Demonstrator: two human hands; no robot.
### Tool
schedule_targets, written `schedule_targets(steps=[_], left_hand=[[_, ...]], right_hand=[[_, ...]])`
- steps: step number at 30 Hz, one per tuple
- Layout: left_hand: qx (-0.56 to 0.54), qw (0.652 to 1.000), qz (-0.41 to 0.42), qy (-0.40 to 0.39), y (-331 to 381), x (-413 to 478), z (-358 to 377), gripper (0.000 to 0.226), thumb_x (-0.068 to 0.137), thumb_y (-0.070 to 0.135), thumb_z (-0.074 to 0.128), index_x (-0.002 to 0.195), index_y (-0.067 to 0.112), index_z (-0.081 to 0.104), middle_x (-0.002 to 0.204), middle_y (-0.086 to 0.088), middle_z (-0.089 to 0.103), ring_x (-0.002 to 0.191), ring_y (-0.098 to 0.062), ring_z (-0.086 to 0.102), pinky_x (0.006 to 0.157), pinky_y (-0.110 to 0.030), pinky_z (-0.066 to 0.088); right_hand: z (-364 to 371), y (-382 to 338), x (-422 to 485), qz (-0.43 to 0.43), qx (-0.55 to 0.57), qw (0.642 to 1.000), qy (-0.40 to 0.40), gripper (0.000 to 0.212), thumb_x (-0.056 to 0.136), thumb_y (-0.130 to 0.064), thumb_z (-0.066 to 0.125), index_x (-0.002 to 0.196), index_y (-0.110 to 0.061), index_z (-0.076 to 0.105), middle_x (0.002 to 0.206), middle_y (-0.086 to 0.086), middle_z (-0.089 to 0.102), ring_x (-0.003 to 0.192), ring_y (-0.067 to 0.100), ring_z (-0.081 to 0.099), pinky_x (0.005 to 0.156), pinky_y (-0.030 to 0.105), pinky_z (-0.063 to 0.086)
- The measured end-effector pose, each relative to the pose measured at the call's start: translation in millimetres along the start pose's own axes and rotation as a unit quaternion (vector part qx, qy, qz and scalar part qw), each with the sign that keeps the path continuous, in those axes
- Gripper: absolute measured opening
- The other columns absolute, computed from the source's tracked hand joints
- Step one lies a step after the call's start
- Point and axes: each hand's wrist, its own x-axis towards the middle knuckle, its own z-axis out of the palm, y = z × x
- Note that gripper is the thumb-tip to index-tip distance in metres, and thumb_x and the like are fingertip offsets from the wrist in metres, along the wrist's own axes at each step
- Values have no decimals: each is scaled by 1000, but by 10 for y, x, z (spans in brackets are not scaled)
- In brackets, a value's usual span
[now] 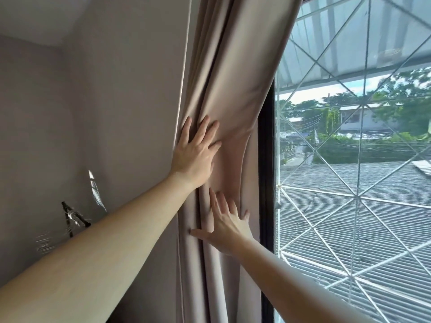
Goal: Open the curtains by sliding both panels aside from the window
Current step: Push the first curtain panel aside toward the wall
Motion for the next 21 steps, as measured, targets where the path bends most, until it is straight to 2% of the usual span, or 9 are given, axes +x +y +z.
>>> schedule_targets(steps=[10, 17, 21], left_hand=[[-18, 1000, -4, -9, 129, -60, -53, 57, 93, 37, 70, 149, 31, 62, 179, -7, 22, 168, -32, 6, 130, -65, -10], [-38, 999, -2, -11, 370, -78, -150, 56, 92, 39, 69, 148, 32, 63, 178, -7, 23, 167, -33, 9, 131, -68, 1], [-41, 999, -1, -24, 570, -84, -281, 59, 93, 41, 68, 151, 34, 60, 179, -8, 20, 168, -34, 6, 131, -68, 0]], right_hand=[[-41, 88, -217, 2, -20, 1000, -3, 124, 77, -96, 43, 163, -38, -23, 179, -5, -7, 163, 29, -2, 120, 80, 7], [-152, 246, -507, 15, -33, 999, 3, 121, 80, -93, 48, 163, -41, -23, 179, -4, -8, 164, 29, -3, 120, 81, 7], [-262, 378, -718, 28, -38, 999, -2, 121, 80, -93, 48, 162, -42, -23, 179, -3, -10, 164, 30, -5, 121, 80, 8]])
